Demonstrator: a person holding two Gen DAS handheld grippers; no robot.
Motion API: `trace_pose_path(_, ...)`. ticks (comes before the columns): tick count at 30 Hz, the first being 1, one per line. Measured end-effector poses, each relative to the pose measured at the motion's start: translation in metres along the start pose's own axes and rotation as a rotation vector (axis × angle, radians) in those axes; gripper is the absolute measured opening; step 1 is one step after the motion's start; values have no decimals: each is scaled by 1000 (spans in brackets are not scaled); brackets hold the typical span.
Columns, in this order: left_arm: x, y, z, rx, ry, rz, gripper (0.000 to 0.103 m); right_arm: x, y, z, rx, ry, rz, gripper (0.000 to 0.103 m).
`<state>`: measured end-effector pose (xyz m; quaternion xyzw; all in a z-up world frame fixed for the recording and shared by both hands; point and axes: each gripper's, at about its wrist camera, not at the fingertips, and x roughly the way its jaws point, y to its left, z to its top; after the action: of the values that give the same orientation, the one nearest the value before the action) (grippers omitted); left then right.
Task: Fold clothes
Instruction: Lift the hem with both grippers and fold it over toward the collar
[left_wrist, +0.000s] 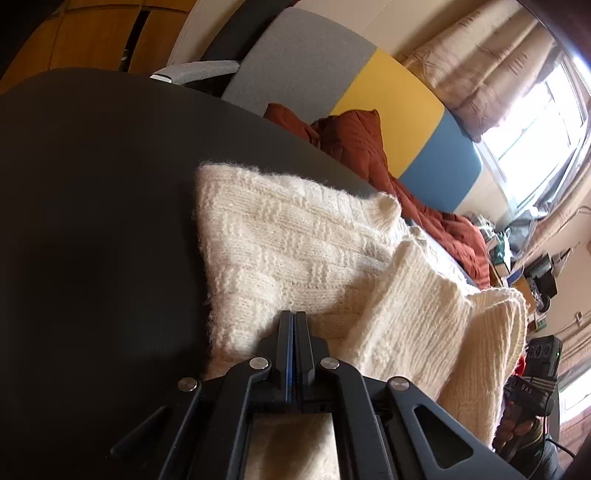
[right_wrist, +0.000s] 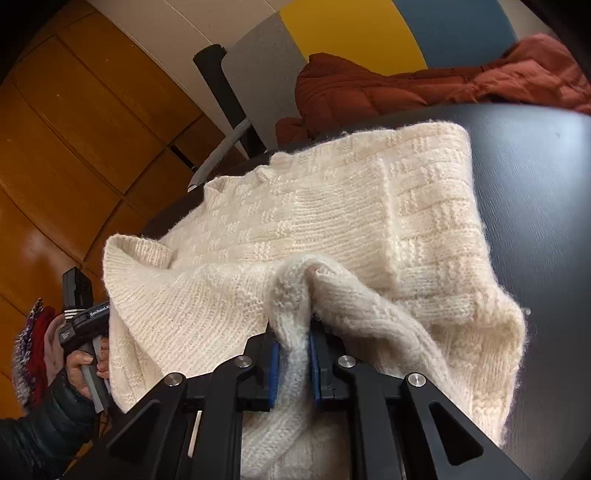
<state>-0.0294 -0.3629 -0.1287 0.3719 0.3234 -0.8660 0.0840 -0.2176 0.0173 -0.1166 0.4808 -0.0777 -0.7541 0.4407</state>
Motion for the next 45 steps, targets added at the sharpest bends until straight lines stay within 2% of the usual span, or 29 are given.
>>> trace_pose_path(5,-25,-4,-28,46,11,28,1,-23,6,-37,9,50,21,12)
trace_pose_path(8,-42,-6,-39,76,15,11,1,-37,12,-63,11,74,36,12)
trace_pose_path(9,-48,-5,-41,77,17,-11,5,-42,12,-71,17,78,42,12)
trace_pose_path(10,-57,-6,-44,86,10,-35,15,-46,13,-78,22,82,48,12)
trace_pose_path(13,-77,-16,-47,147,-10,-81,33,-60,13,-97,54,83,90,13)
trace_pose_path(15,-84,-24,-45,196,-15,-107,44,-67,10,-105,92,72,137,20)
trace_pose_path(16,-85,-30,-42,218,-9,-122,48,-69,9,-107,117,64,166,28)
trace_pose_path(18,-80,-40,-36,260,5,-135,50,-70,12,-108,146,43,208,39)
trace_pose_path(20,-70,-50,-33,306,39,-130,50,-70,15,-109,175,27,262,57)
trace_pose_path(22,-57,-54,-33,334,86,-130,50,-68,21,-109,180,23,289,61)
trace_pose_path(25,-41,-54,-34,338,138,-131,48,-67,31,-110,130,31,268,61)
trace_pose_path(26,-44,-54,-37,347,134,-135,47,-67,34,-110,113,33,261,58)
trace_pose_path(27,-47,-53,-40,355,129,-139,35,-67,37,-110,97,36,254,56)
trace_pose_path(28,-51,-53,-42,358,123,-144,8,-67,40,-110,80,38,246,43)
trace_pose_path(29,-55,-52,-45,361,117,-148,7,-66,43,-110,64,41,239,20)
trace_pose_path(30,-59,-51,-46,360,107,-154,6,-66,46,-110,47,43,232,15)
trace_pose_path(32,-69,-49,-43,330,57,-175,6,-66,53,-110,16,43,222,15)
trace_pose_path(34,-83,-46,-36,276,-12,-193,6,-76,57,-101,16,-11,250,15)
trace_pose_path(37,-101,-41,-24,206,-104,-201,6,-75,43,-89,83,-57,248,15)
trace_pose_path(40,-103,-37,-10,150,-166,-147,6,-74,30,-77,149,-103,246,15)
trace_pose_path(43,-87,-25,-1,90,-165,-53,6,-74,17,-65,215,-149,243,21)
trace_pose_path(45,-76,-18,-1,78,-142,-15,6,-73,8,-56,259,-180,241,40)
